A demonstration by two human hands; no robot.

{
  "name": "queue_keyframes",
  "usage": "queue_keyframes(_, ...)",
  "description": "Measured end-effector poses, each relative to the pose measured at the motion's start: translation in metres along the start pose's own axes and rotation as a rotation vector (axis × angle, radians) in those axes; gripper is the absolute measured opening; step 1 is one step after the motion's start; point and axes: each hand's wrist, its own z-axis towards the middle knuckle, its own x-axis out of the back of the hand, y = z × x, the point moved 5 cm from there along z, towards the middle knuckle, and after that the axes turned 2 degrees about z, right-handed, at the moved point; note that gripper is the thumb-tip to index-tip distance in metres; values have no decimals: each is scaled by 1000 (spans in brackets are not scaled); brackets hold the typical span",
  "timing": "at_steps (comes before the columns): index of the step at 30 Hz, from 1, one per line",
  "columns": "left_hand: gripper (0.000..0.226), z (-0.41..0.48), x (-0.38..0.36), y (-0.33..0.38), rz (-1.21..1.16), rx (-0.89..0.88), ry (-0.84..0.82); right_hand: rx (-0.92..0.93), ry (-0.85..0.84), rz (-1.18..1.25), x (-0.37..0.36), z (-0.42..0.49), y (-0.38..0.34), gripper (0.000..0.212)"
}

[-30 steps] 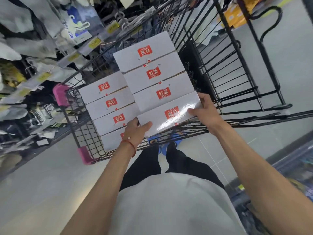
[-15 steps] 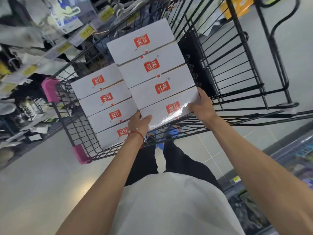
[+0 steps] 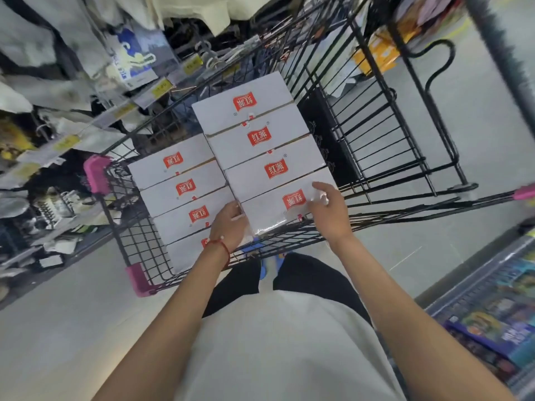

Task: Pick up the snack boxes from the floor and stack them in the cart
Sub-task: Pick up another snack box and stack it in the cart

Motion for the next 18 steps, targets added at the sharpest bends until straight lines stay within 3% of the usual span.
queue_keyframes(5, 46, -24, 15, -20, -127, -8, 100, 64, -86, 55, -9, -21, 1, 36)
queue_keyframes(18, 30, -168, 48, -82, -646, -39, 436, 212, -507, 28, -66, -96, -24, 28)
